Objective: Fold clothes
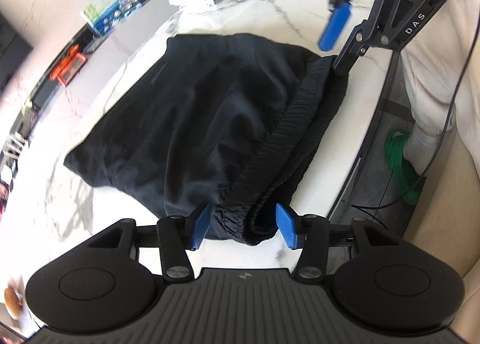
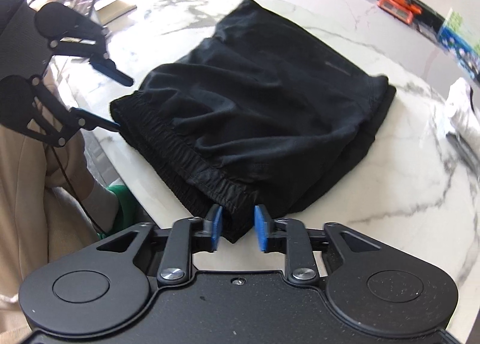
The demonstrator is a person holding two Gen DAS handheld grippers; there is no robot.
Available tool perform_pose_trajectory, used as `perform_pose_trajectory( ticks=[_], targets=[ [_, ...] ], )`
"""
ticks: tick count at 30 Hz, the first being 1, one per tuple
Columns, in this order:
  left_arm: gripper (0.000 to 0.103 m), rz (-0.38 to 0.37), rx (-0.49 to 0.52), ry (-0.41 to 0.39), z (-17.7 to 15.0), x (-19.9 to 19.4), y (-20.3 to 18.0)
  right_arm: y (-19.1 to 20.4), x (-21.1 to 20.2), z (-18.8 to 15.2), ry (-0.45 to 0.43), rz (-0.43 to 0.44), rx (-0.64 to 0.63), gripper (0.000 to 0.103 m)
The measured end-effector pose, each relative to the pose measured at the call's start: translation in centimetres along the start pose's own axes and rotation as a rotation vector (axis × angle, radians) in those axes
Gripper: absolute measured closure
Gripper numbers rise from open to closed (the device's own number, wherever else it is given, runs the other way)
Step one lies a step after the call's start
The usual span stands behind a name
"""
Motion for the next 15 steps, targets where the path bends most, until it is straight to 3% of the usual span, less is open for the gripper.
perform_pose_trajectory(
  ticks=[10,15],
  targets=[
    [0.055,-0.009,0.018,0.034,-0.3,2.1,-0.3,2.9,1.7,0.4,0.010,0.038,-0.156,0.056],
    [0.055,-0.075,-0.073,0.061,-0.4,3.0,0.9,3.0,3.5,0.5,0.033,0.052,-0.185,0.052]
  ],
)
Point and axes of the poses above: each gripper's, at about its wrist camera, not at the fingertips, and x roughly the way its jaws point, y to its left, z to its top, the point moved 4 cm from there along x, roughly the way its jaws point, and after that the axes turned 4 degrees about -y, right-handed, at the moved point
